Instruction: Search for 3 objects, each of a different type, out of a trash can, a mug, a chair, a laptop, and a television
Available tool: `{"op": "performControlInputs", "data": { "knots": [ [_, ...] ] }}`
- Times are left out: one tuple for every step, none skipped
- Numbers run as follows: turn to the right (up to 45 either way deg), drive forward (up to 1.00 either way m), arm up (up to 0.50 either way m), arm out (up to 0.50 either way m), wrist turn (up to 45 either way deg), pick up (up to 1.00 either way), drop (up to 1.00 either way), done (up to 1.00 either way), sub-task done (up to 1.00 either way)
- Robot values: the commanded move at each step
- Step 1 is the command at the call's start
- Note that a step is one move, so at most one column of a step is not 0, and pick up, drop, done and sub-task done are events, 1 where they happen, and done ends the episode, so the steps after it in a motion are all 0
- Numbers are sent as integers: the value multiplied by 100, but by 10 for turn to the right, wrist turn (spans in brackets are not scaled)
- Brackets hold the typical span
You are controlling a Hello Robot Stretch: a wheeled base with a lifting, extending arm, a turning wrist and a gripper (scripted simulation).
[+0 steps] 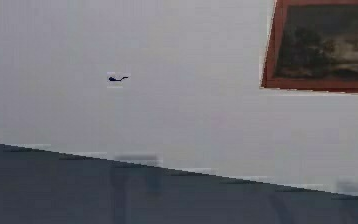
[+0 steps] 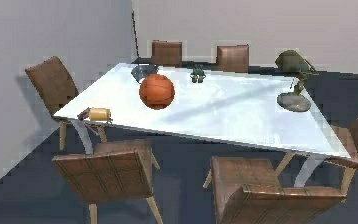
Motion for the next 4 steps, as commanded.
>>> {"op": "performControlInputs", "data": {
  "knots": [
    [210,0,0,0,0,0,0,0,0],
    [0,5,0,0,0,0,0,0,0],
    [450,0,0,0,0,0,0,0,0],
    [0,0,0,0,0,0,0,0,100]
  ]
}}
